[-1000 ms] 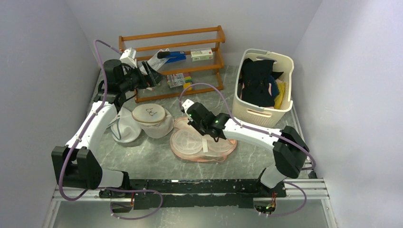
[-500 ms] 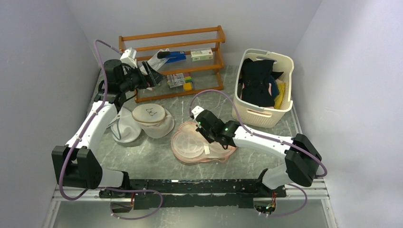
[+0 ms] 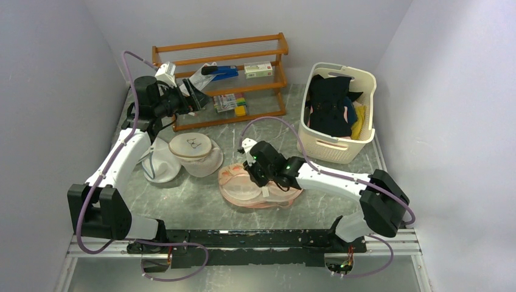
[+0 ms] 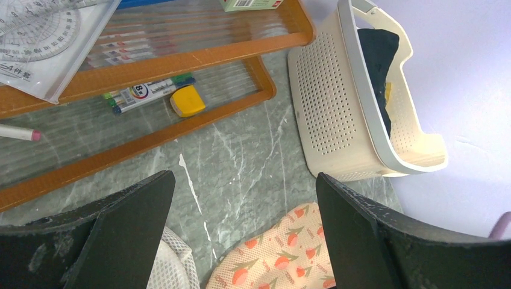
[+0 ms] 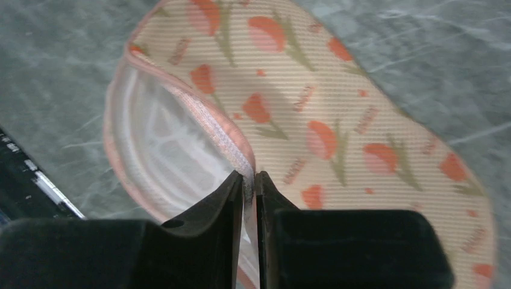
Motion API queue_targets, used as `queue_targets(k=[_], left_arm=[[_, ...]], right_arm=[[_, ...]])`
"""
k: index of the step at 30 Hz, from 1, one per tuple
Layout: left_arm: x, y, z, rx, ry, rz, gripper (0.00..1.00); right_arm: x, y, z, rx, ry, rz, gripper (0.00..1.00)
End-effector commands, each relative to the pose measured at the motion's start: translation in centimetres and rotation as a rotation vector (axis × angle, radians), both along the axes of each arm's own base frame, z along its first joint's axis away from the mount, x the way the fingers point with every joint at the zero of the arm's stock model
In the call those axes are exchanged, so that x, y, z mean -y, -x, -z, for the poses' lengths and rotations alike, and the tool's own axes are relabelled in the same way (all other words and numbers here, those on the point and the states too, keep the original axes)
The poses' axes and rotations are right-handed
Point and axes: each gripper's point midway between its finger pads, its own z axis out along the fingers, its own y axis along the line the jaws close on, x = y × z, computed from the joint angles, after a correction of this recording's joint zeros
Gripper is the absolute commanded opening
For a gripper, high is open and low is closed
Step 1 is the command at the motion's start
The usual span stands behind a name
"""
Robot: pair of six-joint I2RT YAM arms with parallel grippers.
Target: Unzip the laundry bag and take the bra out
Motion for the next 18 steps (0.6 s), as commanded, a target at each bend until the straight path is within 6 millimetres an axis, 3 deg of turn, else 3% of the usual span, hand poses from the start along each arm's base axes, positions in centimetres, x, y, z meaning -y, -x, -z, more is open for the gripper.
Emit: queue_targets(k=[1, 7, 13, 18], left_arm=[[0.4, 0.3, -1.0, 0.034, 0.018, 0.03, 0.99], [0.5, 0.2, -0.7, 0.029, 0.011, 0.028, 0.99], [0.7, 0.5, -1.2, 0.038, 0.021, 0.039, 0.99], [0.5, 0.6, -1.7, 0.054, 0.011, 0.025, 0.99]], right_arm=[[-3.3, 2.1, -0.1, -0.102, -0.204, -0.055, 0.17], [-4.6, 4.3, 1.7, -0.234, -0.332, -0.038, 0.25], [-4.1, 5.2, 1.7, -0.277, -0.352, -0.009, 0.45], [-3.8, 6.6, 0.6, -0.316, -0.398, -0.045, 0.61]])
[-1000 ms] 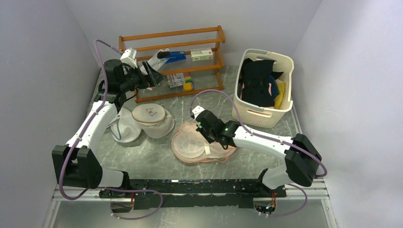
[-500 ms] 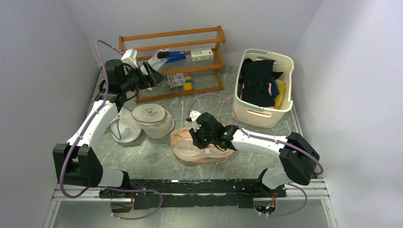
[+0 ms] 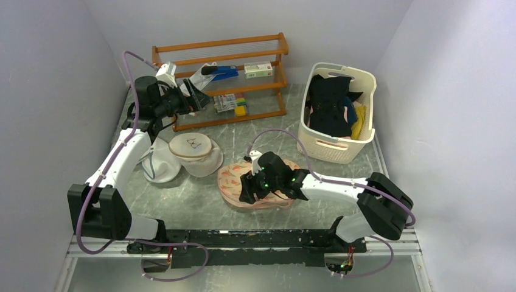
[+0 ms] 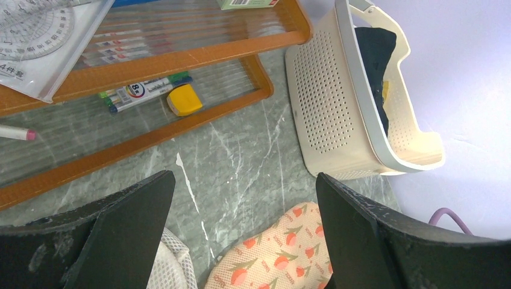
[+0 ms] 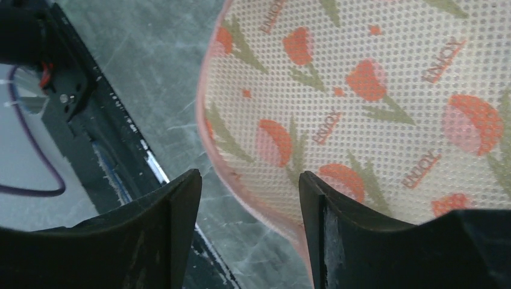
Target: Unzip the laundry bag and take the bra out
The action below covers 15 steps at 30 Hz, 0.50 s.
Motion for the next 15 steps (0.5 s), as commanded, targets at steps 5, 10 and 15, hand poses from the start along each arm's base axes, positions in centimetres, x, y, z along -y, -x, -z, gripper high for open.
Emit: queue_targets(k=[5, 10, 15], left_arm=[[0.2, 0.4, -1.6, 0.054, 0.006, 0.013, 0.99], [0.5, 0.3, -1.0, 0.039, -0.002, 0.019, 0.99], [0.4, 0.3, -1.1, 0.042, -0.009, 0.014, 0.99]], right_arm=[[-1.5, 0.8, -3.6, -0.002, -0.145, -0.053, 0.65], [-3.3, 0.2, -4.9, -0.004, -0.232, -0.04, 0.66], [-2.7, 0.2, -2.4, -0.052, -0.161, -0.015, 0.61]])
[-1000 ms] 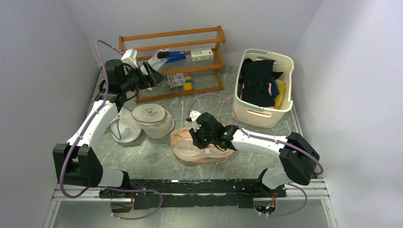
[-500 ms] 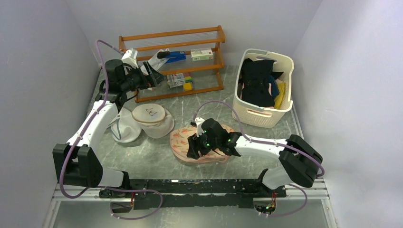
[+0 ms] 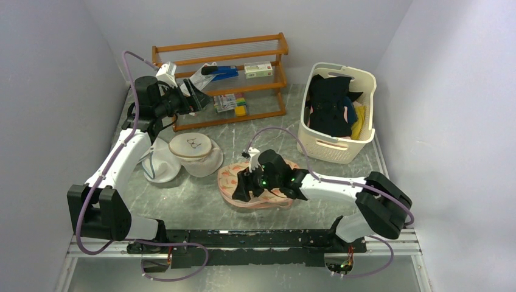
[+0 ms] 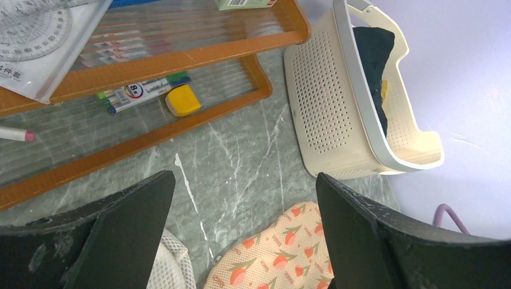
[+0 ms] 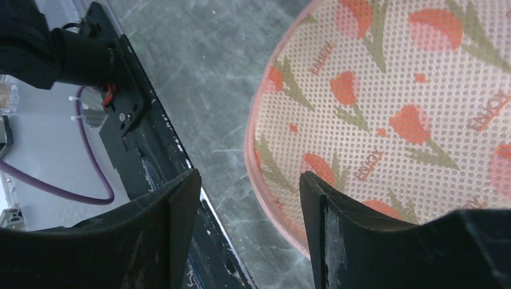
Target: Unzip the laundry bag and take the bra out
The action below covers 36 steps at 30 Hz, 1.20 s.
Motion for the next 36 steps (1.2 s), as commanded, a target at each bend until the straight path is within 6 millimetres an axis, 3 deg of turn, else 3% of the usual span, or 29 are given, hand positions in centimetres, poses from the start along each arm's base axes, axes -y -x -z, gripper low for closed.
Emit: queue_targets(k=[1, 8, 14, 21, 29, 36], left_arm=[[0.1, 0.1, -1.0, 0.04, -0.011, 0.005, 0.99], [0.1, 0.1, -1.1, 0.042, -0.012, 0.007, 0.99], [0.2, -0.1, -0.3, 0.021, -0.011, 0.009, 0.99], [0.4, -0.1, -0.2, 0.019, -0.01, 0.014, 0.99], [0.4, 0.0, -0.4, 0.023, -0.01, 0.014, 0.99], [0.6, 0.5, -1.5, 0.049, 0.0, 0.025, 0.99]], right_arm=[[-0.1, 0.2, 1.1, -0.047, 0.013, 0.0, 0.6], [2.2, 2.5, 5.5, -0.152, 0.045, 0.033, 0.5], [4.1, 1.2, 8.5, -0.209, 0.077, 0.16, 0.46], [7.3, -0.5, 6.5, -0.11, 0.129, 0.284, 0.52], [12.4, -2.4, 4.9, -0.125, 0.064, 0.52, 0.66], [12.6, -5.1, -1.4, 0.084, -0.036, 0.558, 0.86]])
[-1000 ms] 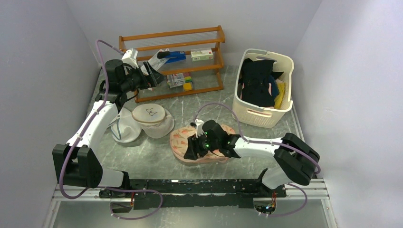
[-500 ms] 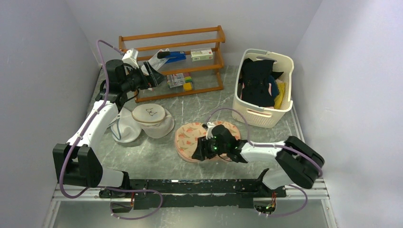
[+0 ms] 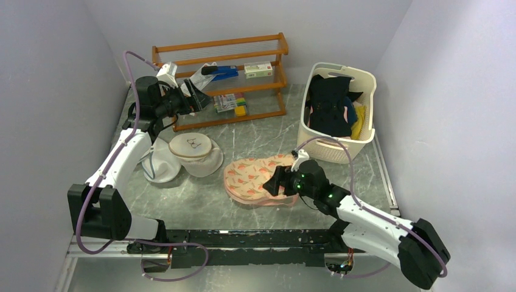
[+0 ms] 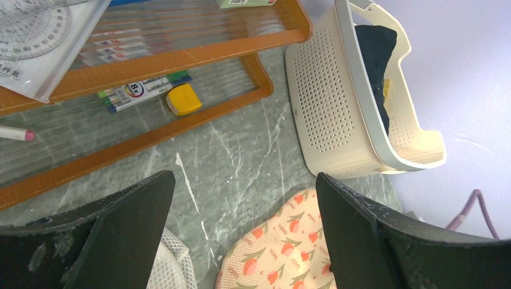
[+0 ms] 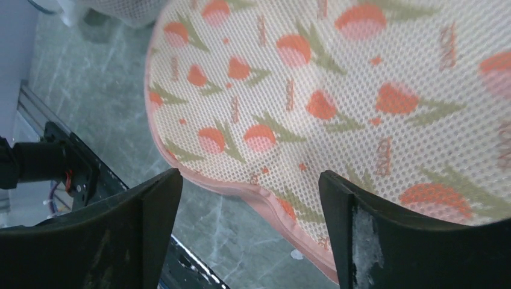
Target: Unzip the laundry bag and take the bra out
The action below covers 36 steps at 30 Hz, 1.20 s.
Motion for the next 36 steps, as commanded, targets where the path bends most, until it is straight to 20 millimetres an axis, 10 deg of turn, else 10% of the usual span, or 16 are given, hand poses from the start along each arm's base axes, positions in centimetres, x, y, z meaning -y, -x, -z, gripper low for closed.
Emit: queue_targets(k=[1, 6, 12, 21, 36], left_arm=[[0.5, 0.6, -1.9, 0.059, 0.006, 0.023, 0.99], [-0.5, 0.9, -3.1, 0.139, -0.044, -0.018, 0.99], [-2.3, 4.1, -10.8, 0.443, -0.11, -0.077, 0.96], [-4.7, 11.3, -22.1, 0.708, -0.156, -0.157, 0.94], [-6.2, 17.4, -25.4, 0.808, -0.133, -0.207, 0.94]], right_arm=[[0.8, -2.9, -4.4, 0.174, 0.024, 0.068, 0.88], [2.0, -7.3, -10.9, 0.391, 0.08, 0.156, 1.0], [7.9, -12.5, -21.4, 0.539, 0.224, 0.477, 1.0], [13.3, -8.9, -35.7, 0.789, 0.143, 0.632, 1.0], [16.2, -3.9, -40.9, 0.924, -0.007, 0.651, 1.0]])
